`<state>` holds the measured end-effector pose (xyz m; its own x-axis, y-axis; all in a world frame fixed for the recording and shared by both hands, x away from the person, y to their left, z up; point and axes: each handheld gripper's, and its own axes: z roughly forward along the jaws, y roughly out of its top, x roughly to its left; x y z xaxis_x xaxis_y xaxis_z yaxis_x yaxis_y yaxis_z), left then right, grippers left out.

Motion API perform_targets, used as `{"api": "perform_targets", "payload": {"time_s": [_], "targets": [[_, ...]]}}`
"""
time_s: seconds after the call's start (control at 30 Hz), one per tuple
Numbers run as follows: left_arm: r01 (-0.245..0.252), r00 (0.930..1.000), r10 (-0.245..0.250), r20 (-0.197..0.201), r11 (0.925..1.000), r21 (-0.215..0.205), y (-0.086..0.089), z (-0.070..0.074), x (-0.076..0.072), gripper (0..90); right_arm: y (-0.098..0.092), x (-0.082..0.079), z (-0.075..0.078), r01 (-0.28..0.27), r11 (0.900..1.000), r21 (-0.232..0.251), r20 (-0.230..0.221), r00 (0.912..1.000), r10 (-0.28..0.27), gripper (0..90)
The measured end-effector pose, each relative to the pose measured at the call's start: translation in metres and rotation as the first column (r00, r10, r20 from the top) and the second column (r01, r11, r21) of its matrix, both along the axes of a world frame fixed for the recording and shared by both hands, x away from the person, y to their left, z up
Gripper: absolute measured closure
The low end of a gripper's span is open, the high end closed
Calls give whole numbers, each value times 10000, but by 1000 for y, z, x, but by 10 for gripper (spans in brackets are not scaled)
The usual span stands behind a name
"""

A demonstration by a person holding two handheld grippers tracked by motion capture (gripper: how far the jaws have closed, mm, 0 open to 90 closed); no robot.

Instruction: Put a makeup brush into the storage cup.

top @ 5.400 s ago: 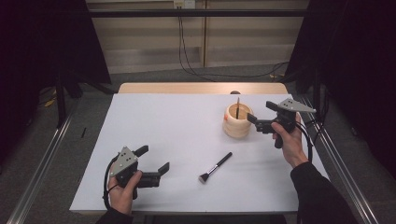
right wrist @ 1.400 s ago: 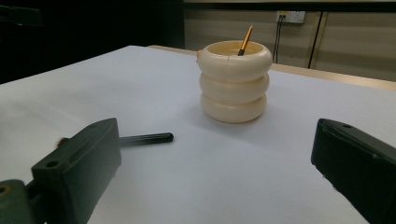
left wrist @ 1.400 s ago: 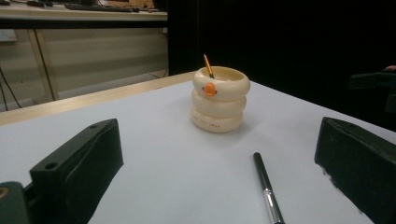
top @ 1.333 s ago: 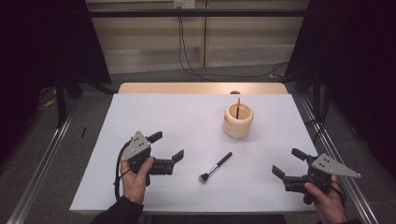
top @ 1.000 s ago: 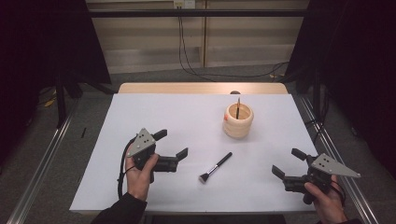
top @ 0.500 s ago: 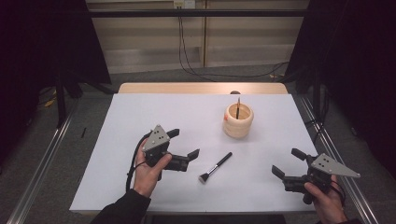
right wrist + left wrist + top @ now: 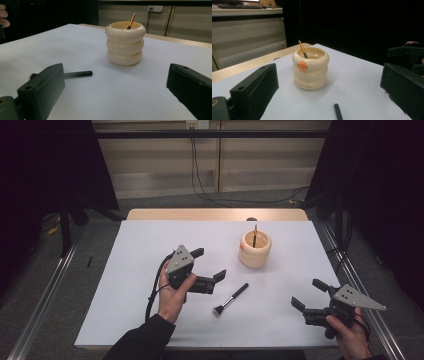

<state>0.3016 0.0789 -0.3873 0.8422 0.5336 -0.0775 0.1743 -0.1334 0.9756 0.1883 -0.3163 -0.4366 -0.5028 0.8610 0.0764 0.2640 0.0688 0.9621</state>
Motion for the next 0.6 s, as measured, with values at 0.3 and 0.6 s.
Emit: {"api": "perform_targets", "payload": {"time_s": [0.3,0.6], "targets": [[286,9993,-287,230,9996,34,-16,5,-1,16,0,0,0,-15,10000,-25,18,10000,15,14],[119,9996,-130,248,9991,410,-19,10,2,28,0,0,0,15,10000,-3,-42,10000,-15,14]]}}
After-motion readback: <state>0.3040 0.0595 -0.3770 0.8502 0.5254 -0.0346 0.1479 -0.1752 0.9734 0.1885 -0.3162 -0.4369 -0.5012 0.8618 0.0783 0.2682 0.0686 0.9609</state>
